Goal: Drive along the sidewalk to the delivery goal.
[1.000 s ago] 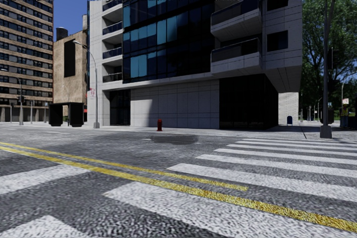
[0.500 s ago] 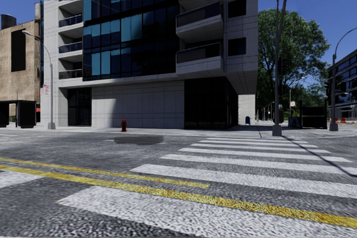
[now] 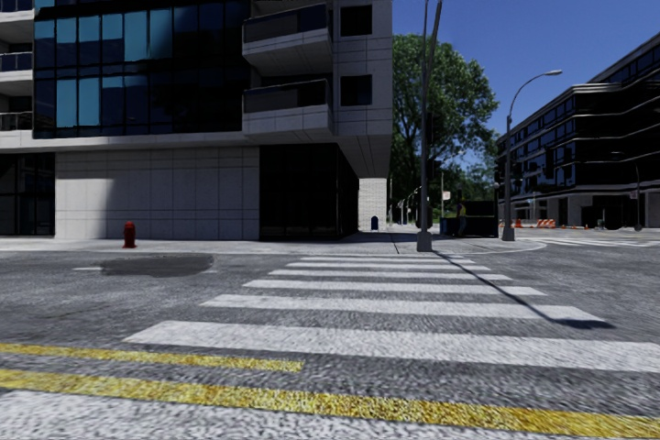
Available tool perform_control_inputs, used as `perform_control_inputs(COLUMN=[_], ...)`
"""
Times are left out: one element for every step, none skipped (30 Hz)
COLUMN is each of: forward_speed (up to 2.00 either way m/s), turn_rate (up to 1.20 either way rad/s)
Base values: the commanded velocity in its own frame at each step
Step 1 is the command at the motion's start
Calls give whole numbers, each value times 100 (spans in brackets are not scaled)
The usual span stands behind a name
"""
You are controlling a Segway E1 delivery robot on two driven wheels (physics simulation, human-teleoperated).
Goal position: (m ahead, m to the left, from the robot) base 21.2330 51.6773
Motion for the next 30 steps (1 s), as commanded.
perform_control_inputs(forward_speed=[148, 154, 154, 155, 155, 155, 157, 157, 157, 158, 158, 158, 158, 165, 165, 200, 200, 200, 200, 200, 200, 200, 200, 200, 200, 200, 200, 200, 200, 200], turn_rate=[-15, 0, 0, 0, 0, 0, 0, 0, 0, 0, 0, 0, 0, 0, 0, 0, 0, 0, 0, 0, 0, 0, 0, 0, 0, 0, 0, -8, -22, -22])
